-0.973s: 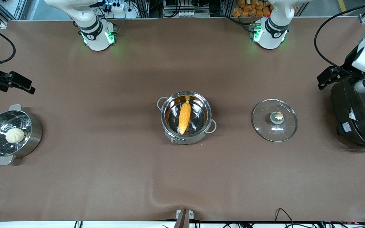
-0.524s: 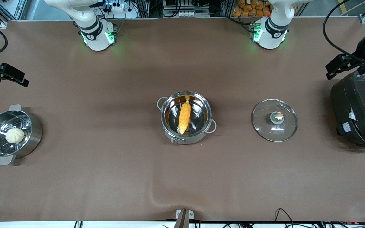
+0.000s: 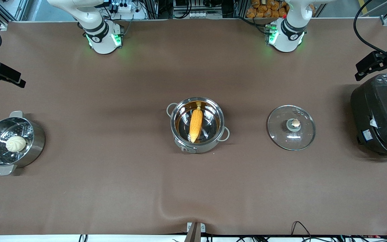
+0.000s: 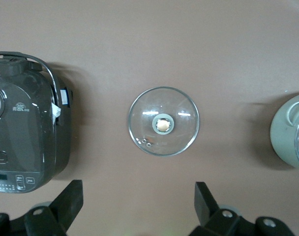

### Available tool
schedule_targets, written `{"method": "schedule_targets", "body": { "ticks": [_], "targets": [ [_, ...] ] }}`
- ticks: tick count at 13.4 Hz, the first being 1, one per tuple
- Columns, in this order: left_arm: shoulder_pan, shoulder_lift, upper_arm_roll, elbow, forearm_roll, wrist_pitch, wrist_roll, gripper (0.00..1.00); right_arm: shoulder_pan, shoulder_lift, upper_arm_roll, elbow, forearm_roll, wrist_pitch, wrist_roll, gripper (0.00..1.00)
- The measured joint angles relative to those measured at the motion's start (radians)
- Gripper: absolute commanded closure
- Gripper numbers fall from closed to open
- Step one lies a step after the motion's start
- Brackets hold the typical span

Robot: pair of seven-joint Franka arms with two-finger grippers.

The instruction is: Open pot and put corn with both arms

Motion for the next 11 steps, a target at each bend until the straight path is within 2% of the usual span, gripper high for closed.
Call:
{"method": "schedule_targets", "body": {
  "ticks": [3, 11],
  "targets": [
    [-0.004, -0.003, 0.008, 0.006, -0.003, -0.005, 0.001, 0.0, 0.0, 0.0, 0.002, 0.001, 0.025, 0.0, 0.0, 0.0],
    [-0.008, -0.003, 0.04, 0.006, -0.007, -0.007, 0.046, 0.0, 0.0, 0.0, 0.004, 0.004, 0.027, -0.001, -0.006, 0.0]
  ]
}}
